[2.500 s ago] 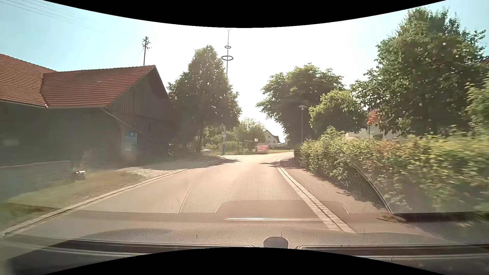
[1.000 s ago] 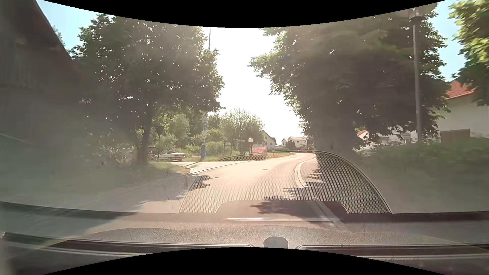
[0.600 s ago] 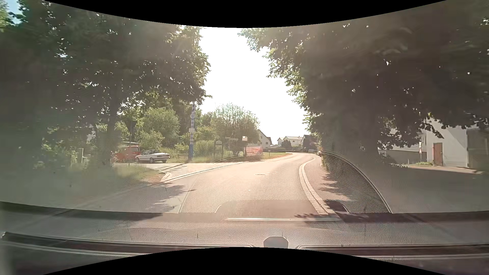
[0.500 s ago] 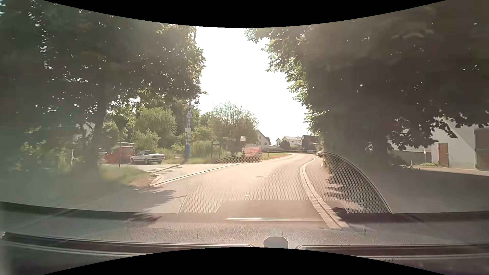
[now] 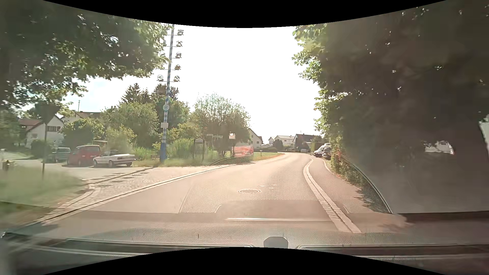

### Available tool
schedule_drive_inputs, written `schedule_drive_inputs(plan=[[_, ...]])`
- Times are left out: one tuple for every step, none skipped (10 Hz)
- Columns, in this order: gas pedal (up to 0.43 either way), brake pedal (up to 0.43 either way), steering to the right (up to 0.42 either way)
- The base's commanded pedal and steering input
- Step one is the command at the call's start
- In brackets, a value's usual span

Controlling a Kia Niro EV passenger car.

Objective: Follow the waypoints while adhering to traffic rules and regulations

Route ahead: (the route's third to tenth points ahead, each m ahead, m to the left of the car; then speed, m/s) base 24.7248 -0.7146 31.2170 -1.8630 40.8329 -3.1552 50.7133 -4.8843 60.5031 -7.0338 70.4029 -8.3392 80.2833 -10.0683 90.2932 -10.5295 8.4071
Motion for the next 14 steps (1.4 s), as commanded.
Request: schedule_drive_inputs(plan=[[0.098, 0.006, 0.044], [0.098, 0.006, 0.044], [0.098, 0.006, 0.044], [0.110, 0.006, 0.046], [0.110, 0.006, 0.047], [0.110, 0.006, 0.050], [0.118, 0.006, 0.050], [0.118, 0.006, 0.053], [0.169, 0.006, 0.057], [0.169, 0.006, 0.057], [0.169, 0.006, 0.059], [0.169, 0.006, 0.060], [0.169, 0.006, 0.058], [0.169, 0.006, 0.058]])
